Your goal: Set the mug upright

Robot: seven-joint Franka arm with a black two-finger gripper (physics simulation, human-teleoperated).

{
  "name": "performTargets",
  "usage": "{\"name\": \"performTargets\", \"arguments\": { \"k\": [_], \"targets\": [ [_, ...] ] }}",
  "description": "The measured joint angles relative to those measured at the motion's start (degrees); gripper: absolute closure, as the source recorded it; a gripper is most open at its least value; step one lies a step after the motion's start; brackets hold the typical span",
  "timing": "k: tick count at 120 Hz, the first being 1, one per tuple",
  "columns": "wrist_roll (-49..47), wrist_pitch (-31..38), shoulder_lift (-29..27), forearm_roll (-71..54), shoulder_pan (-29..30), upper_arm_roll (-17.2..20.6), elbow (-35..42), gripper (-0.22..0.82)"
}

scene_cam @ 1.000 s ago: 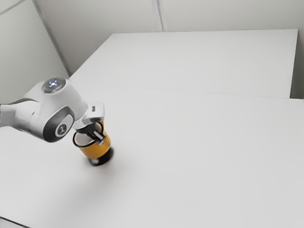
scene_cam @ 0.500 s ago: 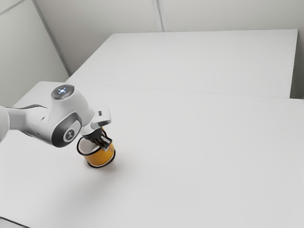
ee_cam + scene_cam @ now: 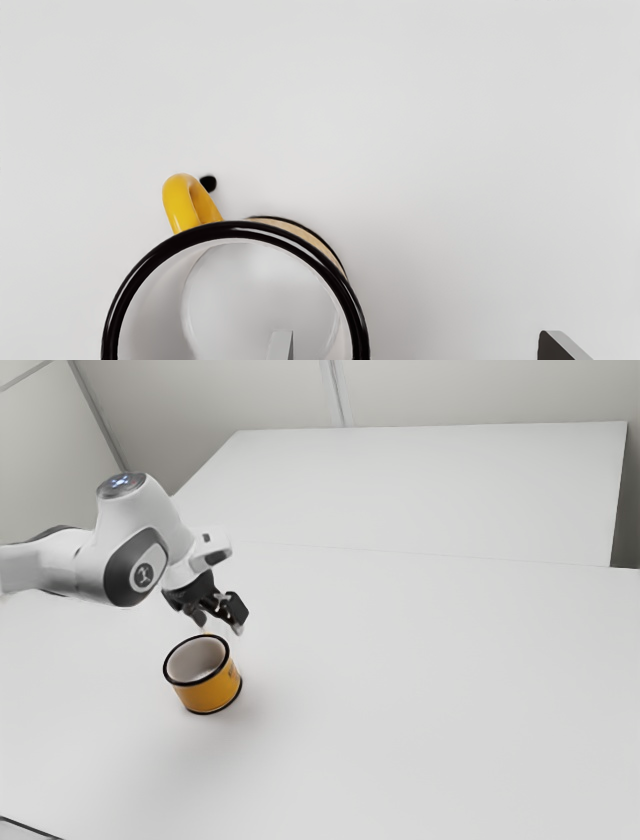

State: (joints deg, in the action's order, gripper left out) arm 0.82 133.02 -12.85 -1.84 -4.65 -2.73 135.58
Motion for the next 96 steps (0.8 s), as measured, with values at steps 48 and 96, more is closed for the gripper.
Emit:
{"name": "performTargets", "arguments": {
  "k": [48,96],
  "targets": [
    [-3.94,-26.17,9.15,2.3,-0.12,2.3,-25.39,0.01],
    [-6.09,-36.99,13.05,2.77,-1.21,2.64,-39.71,0.0]
  ]
}}
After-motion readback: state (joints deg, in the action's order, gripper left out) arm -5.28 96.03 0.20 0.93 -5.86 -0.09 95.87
